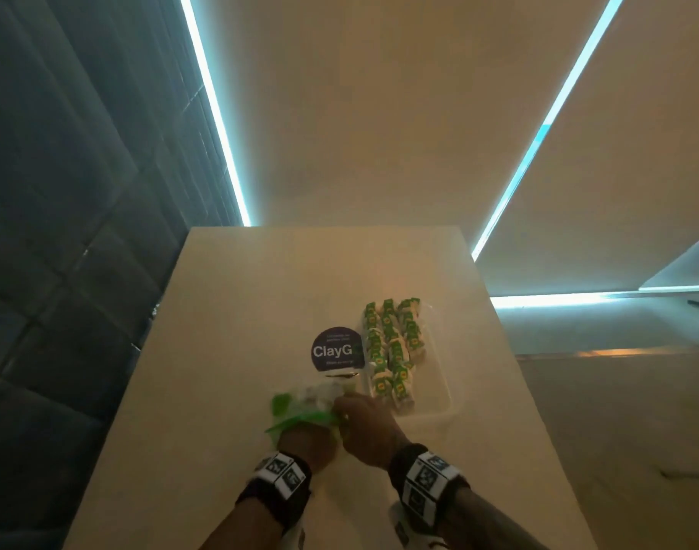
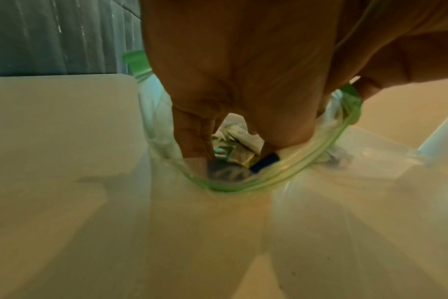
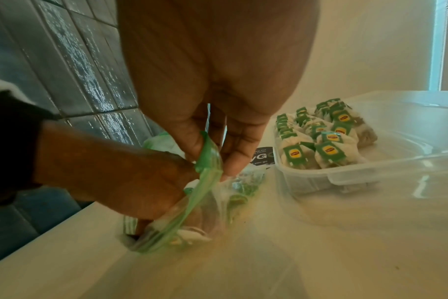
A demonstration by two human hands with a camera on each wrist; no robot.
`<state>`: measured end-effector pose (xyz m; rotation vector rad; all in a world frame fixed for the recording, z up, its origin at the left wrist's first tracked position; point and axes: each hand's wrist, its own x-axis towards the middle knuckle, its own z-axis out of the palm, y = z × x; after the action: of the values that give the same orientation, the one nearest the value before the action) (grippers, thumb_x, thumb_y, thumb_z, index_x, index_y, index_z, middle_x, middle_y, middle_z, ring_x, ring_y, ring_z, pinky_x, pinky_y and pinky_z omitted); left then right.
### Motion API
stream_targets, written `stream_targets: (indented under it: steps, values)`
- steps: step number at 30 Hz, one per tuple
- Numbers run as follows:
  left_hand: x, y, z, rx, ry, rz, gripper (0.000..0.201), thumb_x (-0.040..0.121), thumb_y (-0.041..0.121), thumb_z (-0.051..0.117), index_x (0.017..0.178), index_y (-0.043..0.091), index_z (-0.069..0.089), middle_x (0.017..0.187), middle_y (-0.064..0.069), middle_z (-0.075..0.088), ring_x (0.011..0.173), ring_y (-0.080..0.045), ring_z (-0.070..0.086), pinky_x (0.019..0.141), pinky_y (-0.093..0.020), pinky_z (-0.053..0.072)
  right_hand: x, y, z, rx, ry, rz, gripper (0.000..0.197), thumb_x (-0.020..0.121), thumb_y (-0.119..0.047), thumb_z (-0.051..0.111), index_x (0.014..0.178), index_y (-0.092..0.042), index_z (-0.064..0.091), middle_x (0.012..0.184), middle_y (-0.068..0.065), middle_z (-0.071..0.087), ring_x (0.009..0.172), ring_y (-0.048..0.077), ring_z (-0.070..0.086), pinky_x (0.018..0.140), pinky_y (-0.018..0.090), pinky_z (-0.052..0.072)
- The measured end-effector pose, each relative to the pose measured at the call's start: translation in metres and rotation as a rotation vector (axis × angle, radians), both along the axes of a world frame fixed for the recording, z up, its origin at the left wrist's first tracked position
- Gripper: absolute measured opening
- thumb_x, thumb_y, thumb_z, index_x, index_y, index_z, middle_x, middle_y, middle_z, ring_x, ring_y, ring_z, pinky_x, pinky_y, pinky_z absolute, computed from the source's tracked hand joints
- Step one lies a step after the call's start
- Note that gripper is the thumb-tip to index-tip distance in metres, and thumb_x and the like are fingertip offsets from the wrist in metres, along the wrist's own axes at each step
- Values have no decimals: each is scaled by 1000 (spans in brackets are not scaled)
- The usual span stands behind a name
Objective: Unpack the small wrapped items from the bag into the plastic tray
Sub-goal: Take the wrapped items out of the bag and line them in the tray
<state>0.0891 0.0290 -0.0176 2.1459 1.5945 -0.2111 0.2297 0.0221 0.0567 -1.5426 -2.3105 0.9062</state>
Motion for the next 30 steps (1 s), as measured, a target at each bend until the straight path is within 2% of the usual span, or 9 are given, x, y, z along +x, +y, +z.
stream_targets:
  steps: [1,3,4,6,14,18,21,24,30]
  values:
    - [2,2,3,31,28,6,45,66,44,45,88,24,79,91,-2,76,78,-20,74,70,-37,59,-1,-1,1,0,-5,-10,25,85,-7,53,105,-10,67,114,13,65,106,32,59,87,34,47]
    - [3,4,20,2,71,-38,42,76,39,61,112,21,72,115,-9,70,104,-25,69,92,-40,53,0,-1,2,18,-9,-44,21,87,-5,52,100,-8,68,109,13,66,101,30,60,80,27,42]
    - [3,6,19,-11,50,13,44,87,31,57,128,18,61,132,-11,61,121,-27,59,105,-39,43,0,-1,1,25,-3,-67,20,88,-5,51,99,-8,68,107,12,67,99,28,61,77,23,38]
    - [1,7,13,-13,73,105,44,97,24,45,139,14,47,144,-10,49,132,-26,47,111,-34,33,0,0,0,11,-7,-119,20,89,-7,51,99,-10,68,103,10,66,95,26,60,74,21,36]
    - [-7,3,37,42,-365,403,25,81,8,64,104,16,71,109,-3,70,103,-18,64,87,-22,46,0,8,-7,-2,-27,-274,10,91,-14,50,93,-15,60,98,5,62,83,19,54,71,28,46]
    - [-15,-8,56,-9,-661,561,26,76,-5,69,92,14,75,82,7,69,70,-7,65,59,-18,57,2,4,-10,64,-34,-331,17,85,-18,62,96,-20,50,104,-2,54,88,17,53,71,24,42]
    - [-19,-15,60,-52,-771,669,26,74,-2,75,86,21,73,78,8,67,69,-13,66,58,-24,59,1,-1,-6,146,-25,-306,29,82,-20,68,96,-22,43,102,-4,52,82,15,51,66,24,44]
    - [-21,-18,59,-85,-829,714,21,75,8,80,77,27,71,75,3,70,63,-15,68,56,-30,60,-3,-8,-3,184,-51,-119,20,87,-21,64,101,-21,49,114,-3,57,87,16,58,70,24,49]
    - [-22,-20,56,-73,-838,672,20,78,15,77,76,35,74,71,8,74,65,-10,70,69,-35,61,-10,-15,-5,158,-58,-18,34,89,-39,57,120,-23,59,114,-4,57,90,16,61,68,21,46]
